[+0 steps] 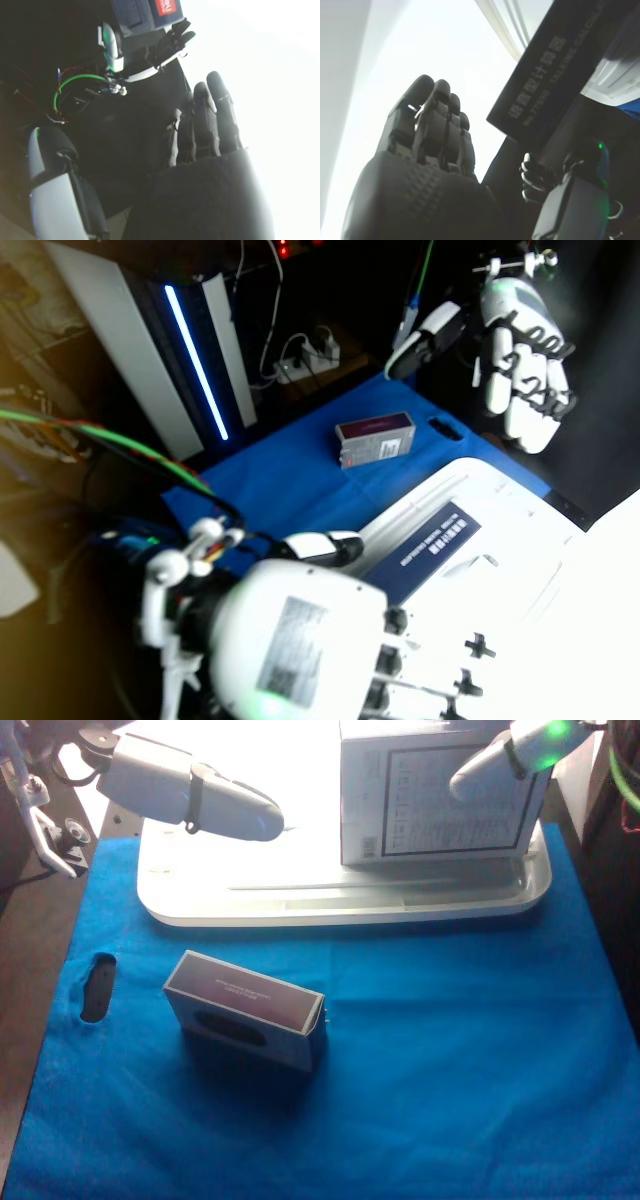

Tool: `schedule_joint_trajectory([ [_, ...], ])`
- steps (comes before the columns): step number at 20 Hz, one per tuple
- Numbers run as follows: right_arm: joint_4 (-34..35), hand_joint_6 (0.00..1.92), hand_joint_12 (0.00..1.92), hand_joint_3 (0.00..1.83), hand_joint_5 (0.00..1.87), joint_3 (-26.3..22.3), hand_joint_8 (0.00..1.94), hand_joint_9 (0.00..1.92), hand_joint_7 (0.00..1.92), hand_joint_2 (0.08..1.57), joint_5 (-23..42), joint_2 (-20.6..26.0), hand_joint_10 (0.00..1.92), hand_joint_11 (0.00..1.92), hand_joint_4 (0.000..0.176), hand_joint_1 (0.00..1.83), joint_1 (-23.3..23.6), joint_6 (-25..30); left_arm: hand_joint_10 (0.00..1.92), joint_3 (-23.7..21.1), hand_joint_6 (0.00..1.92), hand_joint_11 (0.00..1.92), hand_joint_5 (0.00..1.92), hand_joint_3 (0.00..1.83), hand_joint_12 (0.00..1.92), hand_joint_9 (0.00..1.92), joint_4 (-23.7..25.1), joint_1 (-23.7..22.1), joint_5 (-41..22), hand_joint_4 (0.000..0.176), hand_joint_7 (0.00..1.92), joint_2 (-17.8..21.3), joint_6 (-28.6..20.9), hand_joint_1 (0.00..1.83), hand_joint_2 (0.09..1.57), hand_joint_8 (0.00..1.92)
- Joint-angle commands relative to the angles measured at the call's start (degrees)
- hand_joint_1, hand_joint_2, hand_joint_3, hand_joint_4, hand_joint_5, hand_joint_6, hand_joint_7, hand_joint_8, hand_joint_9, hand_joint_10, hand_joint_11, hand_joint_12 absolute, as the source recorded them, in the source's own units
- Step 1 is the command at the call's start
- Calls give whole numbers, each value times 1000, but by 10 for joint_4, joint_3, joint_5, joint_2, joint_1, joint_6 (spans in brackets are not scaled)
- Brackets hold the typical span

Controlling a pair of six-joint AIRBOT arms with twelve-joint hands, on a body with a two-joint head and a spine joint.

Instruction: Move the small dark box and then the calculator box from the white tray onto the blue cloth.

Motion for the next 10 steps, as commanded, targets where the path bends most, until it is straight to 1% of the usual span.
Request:
schedule_joint_trajectory([
  [1,20,8,1412,0,261,3,8,509,385,643,44,0,20,34,0,839,5,3,7,-1,1,0,10,0,835,239,-31,-6,-52,55,176,-3,-3,518,826,1],
  [2,20,7,1420,0,261,4,3,494,376,642,43,-1,12,49,0,843,3,3,7,-1,2,0,11,0,839,241,-30,-6,-52,60,180,-4,-3,510,818,3],
  [3,20,4,1421,0,257,6,0,491,364,646,43,-3,11,55,5,837,1,3,8,-1,1,0,11,0,839,245,-30,-6,-53,63,187,-5,-3,504,814,5],
  [4,20,2,1369,1,256,7,0,444,331,650,42,-5,2,10,19,849,-2,4,9,0,1,0,13,0,862,254,-30,-5,-53,59,195,-6,-3,511,816,5],
  [5,19,2,1361,2,258,8,2,435,330,654,41,-6,1,1,22,853,-4,6,9,0,0,0,7,1,869,259,-30,-5,-53,47,204,-6,-3,515,825,7],
  [6,16,4,1333,1,272,9,6,428,347,655,41,-7,0,0,37,856,-5,7,10,0,2,0,11,2,873,262,-30,-4,-54,49,211,-6,-3,516,828,9],
  [7,15,2,1310,0,274,10,1,397,339,652,41,-8,0,0,22,840,-7,7,9,0,0,0,7,2,873,261,-30,-4,-54,52,207,-6,-3,516,828,7],
  [8,15,0,1280,0,271,11,1,385,338,652,40,-9,1,0,26,837,-10,9,10,0,2,0,12,0,872,266,-30,-4,-54,57,205,-7,-3,516,819,5],
  [9,15,0,1245,1,267,13,3,396,350,657,40,-11,5,0,27,842,-12,11,8,0,0,0,5,3,869,264,-30,-4,-54,51,200,-7,-3,522,830,2],
  [10,15,1,1195,0,271,14,3,390,355,651,40,-13,2,0,28,843,-13,12,5,0,0,0,6,3,843,260,-30,-4,-55,53,200,-7,-3,539,837,1],
])
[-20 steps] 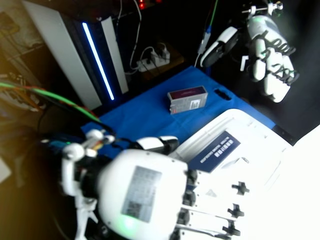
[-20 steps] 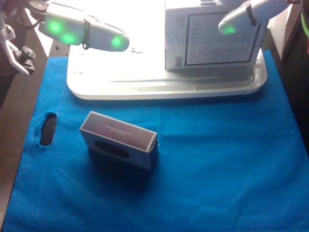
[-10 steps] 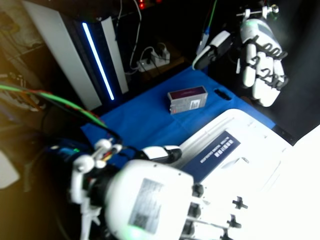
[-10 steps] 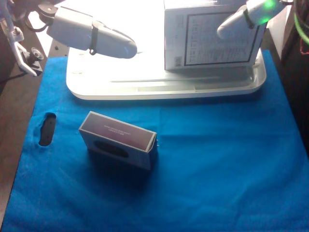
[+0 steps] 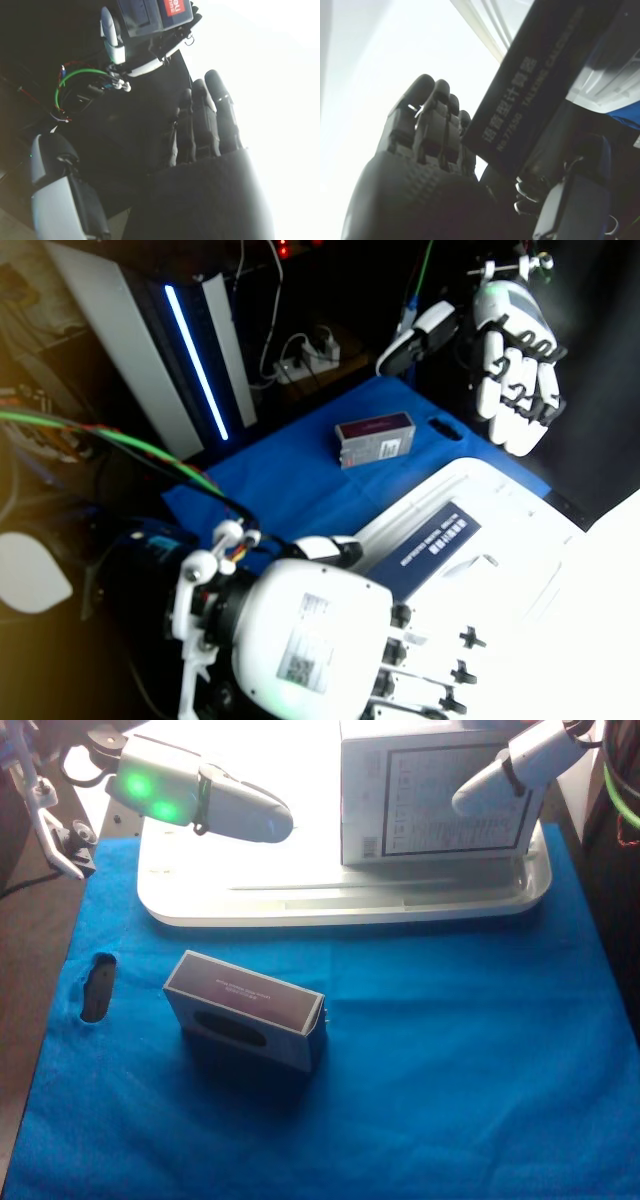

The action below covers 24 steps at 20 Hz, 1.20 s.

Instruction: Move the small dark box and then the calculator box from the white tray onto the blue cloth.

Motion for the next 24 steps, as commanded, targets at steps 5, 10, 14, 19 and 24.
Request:
schedule_joint_trajectory([
  [5,19,0,1127,3,279,6,2,362,339,696,46,-8,5,0,2,827,-2,12,4,0,0,0,2,0,868,263,-31,-1,-53,37,219,-3,-3,530,841,5],
  [10,19,8,1150,4,372,9,15,501,449,738,46,-13,38,131,0,891,-8,12,9,0,0,0,0,2,902,287,-30,1,-53,28,221,-5,-3,561,850,2],
  [14,18,33,1785,0,1252,12,1022,721,980,1040,46,-16,1114,402,0,1237,-10,12,6,0,2,0,9,0,911,297,-30,2,-52,32,241,-5,-3,577,834,6],
  [19,-1,686,1631,0,1078,13,988,907,1074,1079,46,-16,1002,621,0,1252,-10,31,1,6,3,0,22,0,903,293,-30,6,-47,29,233,-10,-3,583,827,0],
  [24,-48,1062,1510,0,917,6,449,1189,1285,1148,46,-12,1015,986,0,1143,0,78,0,11,0,0,5,0,804,260,-32,14,-31,31,195,-14,5,620,809,0],
])
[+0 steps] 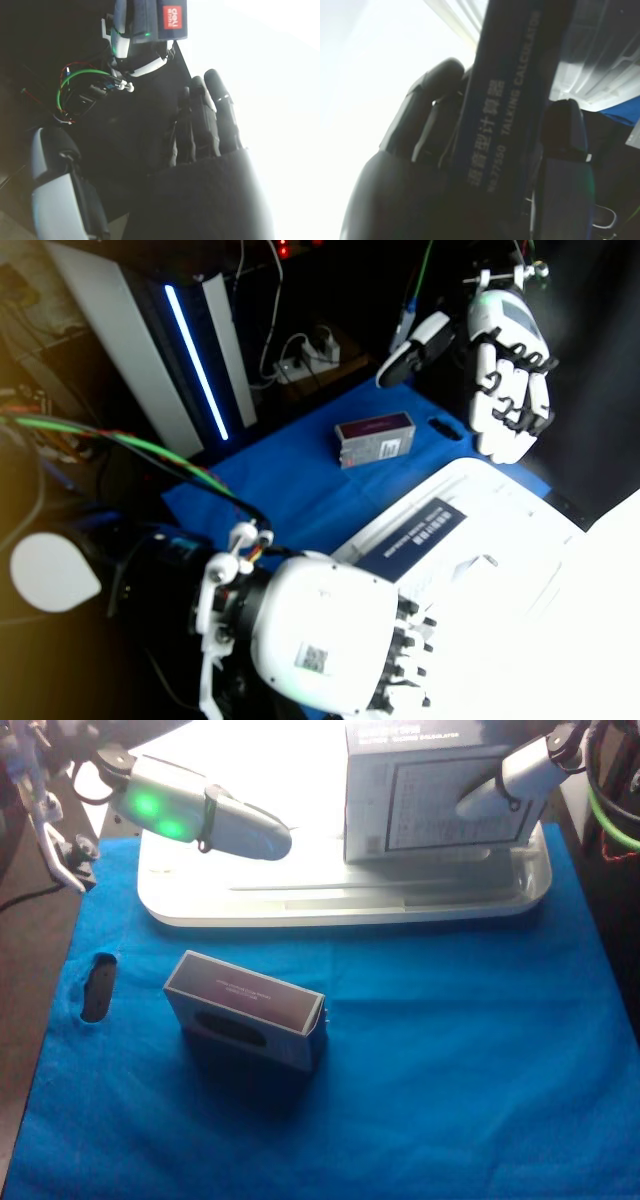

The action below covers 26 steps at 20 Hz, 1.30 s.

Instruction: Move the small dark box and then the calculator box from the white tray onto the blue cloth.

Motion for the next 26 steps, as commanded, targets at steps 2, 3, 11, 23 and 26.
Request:
schedule_joint_trajectory([
  [2,-3,1115,1493,2,884,-9,426,1275,1350,1164,38,8,1079,1121,0,1134,19,21,3,6,0,0,0,0,671,227,-33,-1,-38,56,189,-4,0,663,798,4],
  [3,-13,1122,1492,2,879,-14,422,1281,1354,1166,38,13,1086,1131,0,1133,26,30,4,7,0,0,0,0,652,223,-40,4,-33,59,186,-4,6,666,799,4],
  [11,-21,1090,1692,0,902,-58,147,1140,1431,1157,66,34,1322,1023,0,1136,38,36,1,33,0,0,0,8,670,210,-140,68,3,29,195,-2,68,605,820,3],
  [23,-37,1100,1721,0,896,-184,486,1226,1326,1159,133,123,1326,1144,0,1137,40,34,6,39,0,0,0,0,594,187,-205,112,29,73,144,3,104,543,802,3],
  [26,-38,1106,1770,0,891,-214,640,1206,1301,1162,134,141,1375,1092,0,1131,40,16,3,39,0,0,0,2,478,151,-217,120,30,84,117,3,108,541,799,2],
])
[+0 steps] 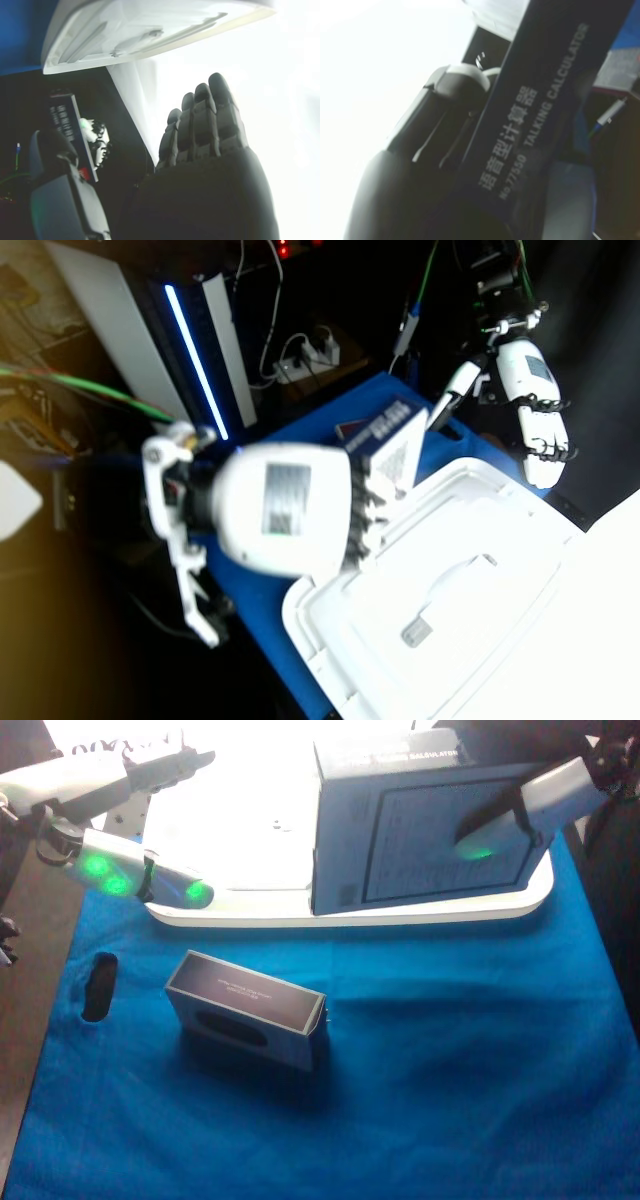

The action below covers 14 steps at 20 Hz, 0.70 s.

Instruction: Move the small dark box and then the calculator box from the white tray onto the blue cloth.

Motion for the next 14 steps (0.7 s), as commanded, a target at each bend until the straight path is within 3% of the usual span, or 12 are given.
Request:
schedule_joint_trajectory([
  [1,27,1117,1813,0,885,-5,701,1220,1301,1165,41,0,1412,1106,0,1129,13,1,5,3,0,0,0,3,392,129,-23,-3,-55,100,113,4,1,545,807,1],
  [5,14,1049,1849,1,929,-34,716,1237,1292,1142,41,16,1393,1104,0,1143,13,1,4,3,0,0,0,0,414,133,-34,7,-54,87,136,4,12,519,797,5],
  [6,12,1049,1876,0,929,-38,726,1234,1292,1142,41,19,1421,1105,0,1144,13,1,3,3,0,0,0,0,381,119,-35,9,-54,90,133,4,12,523,796,3],
  [7,7,1041,1886,0,935,-43,779,1258,1304,1140,41,23,1455,1133,0,1145,13,1,5,3,0,0,0,0,420,130,-35,10,-54,72,129,4,13,540,791,1],
  [10,2,1042,1854,1,934,-58,859,1259,1276,1139,41,35,1462,1132,0,1143,13,0,6,3,0,0,0,1,477,158,-40,14,-57,42,160,3,13,517,795,5],
  [12,0,1020,1851,0,947,-64,814,1291,1328,1133,41,38,1424,1121,0,1146,7,-3,3,2,0,0,0,0,467,154,-49,21,-63,47,151,3,13,507,793,1],
  [13,0,1034,1856,1,938,-69,790,1281,1323,1137,41,41,1419,1106,0,1146,0,-7,4,2,0,0,0,0,493,160,-58,29,-69,59,161,3,13,499,792,3],
  [14,0,1042,1784,0,933,-73,778,1276,1314,1139,41,43,1390,1119,0,1147,-3,-11,4,2,0,0,0,0,495,163,-62,32,-73,56,151,3,13,511,791,0],
])
